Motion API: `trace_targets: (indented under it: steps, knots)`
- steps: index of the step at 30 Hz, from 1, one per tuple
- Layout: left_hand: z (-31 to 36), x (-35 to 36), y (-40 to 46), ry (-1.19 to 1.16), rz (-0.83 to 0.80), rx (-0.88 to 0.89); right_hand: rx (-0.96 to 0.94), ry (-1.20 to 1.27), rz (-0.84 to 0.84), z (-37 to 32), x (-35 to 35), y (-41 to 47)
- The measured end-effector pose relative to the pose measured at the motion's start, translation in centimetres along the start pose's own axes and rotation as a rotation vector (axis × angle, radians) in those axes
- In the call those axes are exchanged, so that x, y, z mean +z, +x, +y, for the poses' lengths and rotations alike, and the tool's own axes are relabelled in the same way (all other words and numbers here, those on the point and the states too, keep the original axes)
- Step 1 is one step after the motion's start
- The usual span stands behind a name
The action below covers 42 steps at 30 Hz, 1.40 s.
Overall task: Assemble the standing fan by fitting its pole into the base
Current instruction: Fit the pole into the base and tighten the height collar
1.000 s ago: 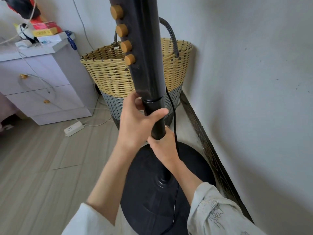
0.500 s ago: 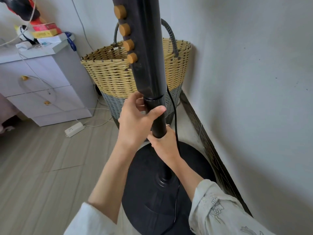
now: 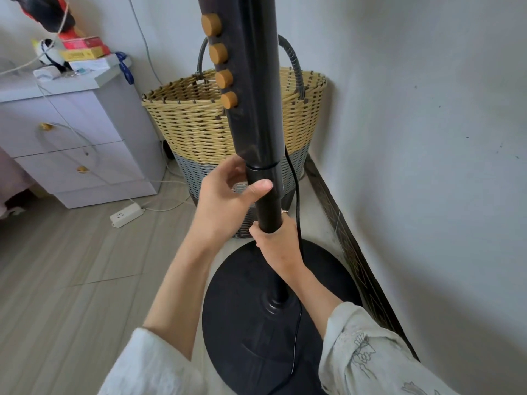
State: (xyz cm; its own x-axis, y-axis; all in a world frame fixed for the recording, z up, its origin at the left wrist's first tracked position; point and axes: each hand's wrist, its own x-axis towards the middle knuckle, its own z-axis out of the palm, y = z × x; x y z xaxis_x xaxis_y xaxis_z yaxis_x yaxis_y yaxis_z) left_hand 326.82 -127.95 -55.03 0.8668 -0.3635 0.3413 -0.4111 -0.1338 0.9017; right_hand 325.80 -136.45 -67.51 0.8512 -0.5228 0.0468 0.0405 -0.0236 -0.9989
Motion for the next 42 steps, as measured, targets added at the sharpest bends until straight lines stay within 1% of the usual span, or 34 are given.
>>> trace_targets:
  steps: [2,3,4,5,6,8,9,10,11,13,15,16,19,20,21,22,23,26,27,28,30,33,35,36,38,40,42]
  knots:
    - [0.5,2.1,-0.6,0.076,0.225,-0.06,-0.011,0.024,-0.002,-0.1,-0.2,-0.1]
    - [0.8,2.9,-0.8,0.107,0.296,-0.076,-0.016,0.035,-0.005,-0.2,-0.2,-0.2]
    - [1.1,3.3,-0.8,0.142,0.313,-0.071,-0.017,0.037,-0.009,-0.3,-0.4,-0.2]
    - [1.2,3.0,-0.6,0.187,0.256,-0.065,-0.008,0.033,-0.015,-0.3,-0.4,-0.2]
    - [1.2,2.2,-0.3,0.193,0.135,-0.051,0.003,0.025,-0.017,-0.3,-0.3,-0.1]
    - [1.5,0.0,0.3,0.073,-0.177,-0.039,0.01,-0.008,-0.006,-0.3,-0.2,0.0]
    - [1.6,-1.0,0.4,0.023,-0.281,-0.023,0.008,-0.027,0.001,-0.2,-0.1,0.1]
    - [1.4,-1.7,0.4,0.011,-0.324,-0.004,0.009,-0.042,0.009,-0.2,0.0,0.1]
    - [1.3,-2.0,0.4,0.027,-0.324,0.01,0.011,-0.055,0.018,-0.2,0.2,0.0]
    - [1.0,-1.9,0.5,0.05,-0.286,0.008,0.011,-0.069,0.037,-0.1,0.3,-0.1]
    - [0.9,-1.3,0.4,0.07,-0.204,-0.012,0.018,-0.044,0.039,-0.2,0.3,-0.3]
    - [0.8,-0.8,0.3,0.102,-0.127,-0.012,0.022,-0.027,0.044,-0.2,0.3,-0.3]
    - [0.8,1.3,-0.4,0.254,0.181,0.005,0.026,0.004,0.06,-0.3,0.2,-0.3]
    - [0.9,2.0,-0.7,0.287,0.246,-0.008,0.027,0.013,0.055,-0.4,0.1,-0.2]
    - [1.0,2.2,-0.7,0.302,0.27,-0.019,0.032,0.016,0.046,-0.5,0.1,-0.3]
    - [0.9,2.0,-0.5,0.302,0.251,-0.029,0.039,0.014,0.034,-0.6,0.0,-0.2]
    - [0.8,1.5,-0.1,0.291,0.181,-0.027,0.043,0.009,0.023,-0.7,0.0,-0.2]
    - [0.5,-0.8,0.3,0.12,-0.186,-0.007,0.034,-0.025,-0.004,-0.8,-0.1,-0.2]
    - [0.3,-1.3,0.2,0.035,-0.254,0.004,0.028,-0.038,-0.009,-0.8,-0.2,-0.2]
    - [0.2,-1.5,0.1,-0.03,-0.269,0.009,0.024,-0.048,-0.011,-0.9,-0.2,-0.3]
    - [0.0,-1.2,0.1,-0.033,-0.169,0.005,0.025,-0.056,0.0,-1.1,-0.1,-0.5]
    - [0.2,0.8,-0.1,0.14,0.055,-0.011,0.057,-0.049,0.031,-1.5,-0.1,-0.7]
    - [0.5,1.6,-0.3,0.209,0.166,-0.008,0.071,-0.017,0.023,-2.1,-0.2,-0.9]
    - [0.5,1.6,-0.3,0.204,0.172,-0.01,0.074,-0.033,0.012,-2.5,-0.4,-1.1]
    - [0.3,0.4,-0.2,0.085,0.079,-0.027,0.075,-0.155,-0.065,-3.1,-1.4,-1.4]
    - [-0.4,-1.6,-0.1,-0.095,-0.047,-0.063,0.109,-0.288,-0.23,-4.0,-2.8,-1.7]
    - [-1.8,-3.0,-0.4,-0.212,-0.103,-0.09,0.148,-0.35,-0.375,-4.8,-4.8,-1.9]
